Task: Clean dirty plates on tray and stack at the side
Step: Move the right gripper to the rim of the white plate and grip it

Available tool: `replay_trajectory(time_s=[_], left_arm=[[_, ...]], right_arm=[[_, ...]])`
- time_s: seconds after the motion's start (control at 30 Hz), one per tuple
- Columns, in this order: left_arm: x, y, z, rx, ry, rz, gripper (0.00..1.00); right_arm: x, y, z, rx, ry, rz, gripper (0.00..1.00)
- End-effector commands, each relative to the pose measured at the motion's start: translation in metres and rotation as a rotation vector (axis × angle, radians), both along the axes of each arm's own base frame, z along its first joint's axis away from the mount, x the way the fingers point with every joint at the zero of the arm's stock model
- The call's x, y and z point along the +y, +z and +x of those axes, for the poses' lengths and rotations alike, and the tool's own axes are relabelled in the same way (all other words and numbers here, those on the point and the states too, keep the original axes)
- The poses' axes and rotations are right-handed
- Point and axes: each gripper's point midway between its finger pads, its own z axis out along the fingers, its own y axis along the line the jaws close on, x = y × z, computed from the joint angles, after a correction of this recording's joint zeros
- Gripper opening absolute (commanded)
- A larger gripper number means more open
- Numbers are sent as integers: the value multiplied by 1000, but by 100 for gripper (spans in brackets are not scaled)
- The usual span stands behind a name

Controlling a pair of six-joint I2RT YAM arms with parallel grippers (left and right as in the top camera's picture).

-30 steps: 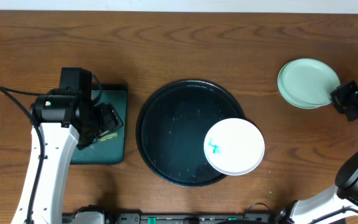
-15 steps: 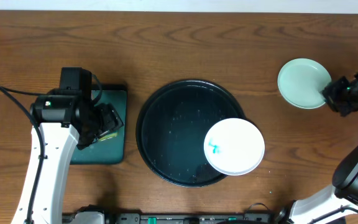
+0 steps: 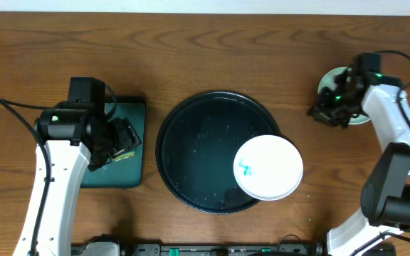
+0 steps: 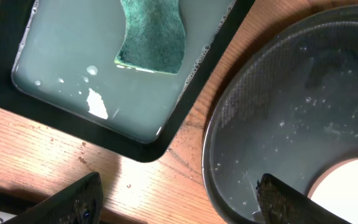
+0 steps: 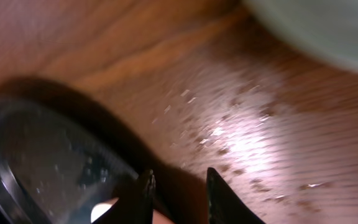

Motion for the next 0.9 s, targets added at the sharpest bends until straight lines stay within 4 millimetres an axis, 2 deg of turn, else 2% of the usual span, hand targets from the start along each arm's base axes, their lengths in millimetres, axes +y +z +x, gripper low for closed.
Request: replay_trajectory(time_s=[0.0,0.1,0.2,0.3,0.33,0.37,0.4,0.43,0.53,0.57,0.6,0.67,0.7,0.87], left_arm=[[0,0,-1,2,-20,9,80],[0,0,-1,1,-26,10,80],[0,0,-1,1,-25,10,80],[0,0,-1,1,-25,10,80],[0,0,-1,1,-25,10,80],[0,0,-1,1,-25,10,80],[0,0,-1,1,-25,10,80],[0,0,-1,1,-25,10,80],[0,0,-1,1,-26,10,80],[0,0,-1,1,-26,10,80],[0,0,-1,1,-26,10,80],[0,0,-1,1,-25,10,80],[0,0,-1,1,-25,10,80],[0,0,-1,1,-26,10,80]], right_arm=[[9,4,-4,1,50,-62,28],[12,21,-9,-24,65,-141,31],[15,53,-20,-83,77,-202,35],[26,81,-38,-115,92,-193,60],[30,88,-45,-120,99,-188,59],[34,95,-52,-126,109,-178,49],[39,101,-59,-127,121,-161,31],[44,106,-66,-126,133,-136,29],[67,117,-93,-88,197,-24,47],[71,117,-101,-65,215,1,46],[73,117,-109,-32,222,12,51],[73,113,-125,35,225,12,87],[72,110,-131,66,219,9,99],[61,82,-154,196,159,-36,99]])
